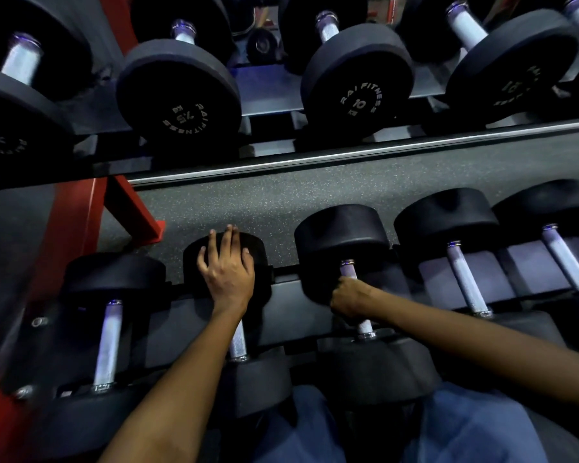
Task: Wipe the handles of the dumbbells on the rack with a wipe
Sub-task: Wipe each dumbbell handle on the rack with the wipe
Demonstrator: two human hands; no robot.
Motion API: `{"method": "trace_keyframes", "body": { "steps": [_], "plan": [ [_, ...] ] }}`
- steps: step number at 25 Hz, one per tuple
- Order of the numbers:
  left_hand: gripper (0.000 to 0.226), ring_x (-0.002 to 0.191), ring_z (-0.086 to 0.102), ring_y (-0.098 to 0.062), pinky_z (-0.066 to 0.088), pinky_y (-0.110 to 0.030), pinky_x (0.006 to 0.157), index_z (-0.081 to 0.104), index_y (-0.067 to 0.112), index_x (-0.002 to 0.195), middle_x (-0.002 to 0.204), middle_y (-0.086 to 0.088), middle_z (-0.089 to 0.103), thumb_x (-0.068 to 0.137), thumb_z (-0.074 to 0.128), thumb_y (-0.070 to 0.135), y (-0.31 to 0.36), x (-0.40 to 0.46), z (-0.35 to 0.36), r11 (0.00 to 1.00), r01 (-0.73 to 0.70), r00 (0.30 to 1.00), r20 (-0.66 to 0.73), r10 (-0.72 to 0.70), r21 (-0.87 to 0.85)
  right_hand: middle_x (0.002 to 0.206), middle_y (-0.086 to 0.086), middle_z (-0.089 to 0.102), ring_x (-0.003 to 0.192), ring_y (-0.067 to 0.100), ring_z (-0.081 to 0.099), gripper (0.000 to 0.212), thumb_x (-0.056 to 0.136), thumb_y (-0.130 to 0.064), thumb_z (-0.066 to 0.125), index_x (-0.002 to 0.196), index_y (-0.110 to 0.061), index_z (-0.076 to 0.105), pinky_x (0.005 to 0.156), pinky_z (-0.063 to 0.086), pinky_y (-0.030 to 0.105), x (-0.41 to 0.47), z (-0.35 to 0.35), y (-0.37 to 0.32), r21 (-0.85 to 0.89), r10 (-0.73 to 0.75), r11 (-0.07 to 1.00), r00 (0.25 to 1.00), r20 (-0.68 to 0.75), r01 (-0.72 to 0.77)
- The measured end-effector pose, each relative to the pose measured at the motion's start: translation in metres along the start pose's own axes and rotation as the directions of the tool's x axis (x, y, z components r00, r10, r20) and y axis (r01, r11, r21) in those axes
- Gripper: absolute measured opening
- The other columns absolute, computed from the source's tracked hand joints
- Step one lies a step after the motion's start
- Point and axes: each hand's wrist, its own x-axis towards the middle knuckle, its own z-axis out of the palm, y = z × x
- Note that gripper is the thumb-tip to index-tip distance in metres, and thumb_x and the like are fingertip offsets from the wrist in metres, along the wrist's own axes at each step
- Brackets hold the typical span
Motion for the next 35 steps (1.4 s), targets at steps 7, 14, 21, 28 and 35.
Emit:
{"method": "trace_keyframes", "body": {
  "steps": [7,14,21,28,35],
  "plan": [
    [0.046,0.130,0.048,-0.033,0.025,-0.046,0.104,0.062,0.010,0.127,0.134,-0.004,0.059,0.091,0.039,0.028,0.000,0.000,-0.001,1.000,-0.004,1.000,0.008,0.004,-0.011,0.118,0.000,0.067,0.108,0.007,0.060,0.041,0.080,-0.002,0.053,0.114,-0.021,0.068,0.088,0.045,0.018,-0.078,0.039,0.024,0.724,0.002,0.689,0.999,0.033,-0.025],
    [0.046,0.129,0.050,-0.032,0.026,-0.046,0.102,0.063,0.009,0.126,0.132,-0.004,0.061,0.091,0.039,0.028,0.001,-0.001,0.001,1.000,-0.006,1.000,-0.006,0.006,0.004,0.079,0.007,0.067,0.088,0.020,0.066,0.029,0.096,-0.005,0.041,0.077,-0.006,0.063,0.059,0.046,0.015,-0.045,0.048,0.016,0.871,0.397,0.016,0.803,0.445,-0.490],
    [0.046,0.127,0.051,-0.031,0.026,-0.045,0.102,0.064,0.009,0.124,0.130,-0.004,0.063,0.090,0.039,0.029,0.001,0.001,0.000,1.000,-0.016,0.999,-0.035,0.016,0.013,0.056,0.001,0.056,0.052,0.010,0.055,0.036,0.080,0.013,0.025,0.068,-0.011,0.049,0.050,0.045,0.021,-0.006,0.045,0.029,0.599,0.461,-0.793,0.752,0.471,0.111],
    [0.044,0.124,0.054,-0.032,0.028,-0.045,0.101,0.065,0.010,0.122,0.126,-0.005,0.065,0.089,0.041,0.027,0.000,0.001,0.004,1.000,-0.031,0.997,-0.069,0.031,0.001,0.070,0.017,0.057,0.059,0.021,0.059,0.035,0.090,-0.002,0.051,0.056,-0.006,0.057,0.068,0.056,0.043,-0.008,0.051,0.031,0.769,0.710,-0.636,0.438,0.551,0.064],
    [0.045,0.125,0.054,-0.031,0.029,-0.045,0.101,0.064,0.010,0.123,0.126,-0.003,0.065,0.090,0.040,0.028,-0.002,0.001,0.004,1.000,-0.030,0.997,-0.065,0.030,0.000,0.110,0.018,0.056,0.099,0.030,0.061,0.028,0.080,-0.006,0.059,0.107,0.001,0.055,0.083,0.048,0.036,0.039,0.008,0.009,0.823,0.710,-0.565,0.468,0.526,-0.068]
  ]
}}
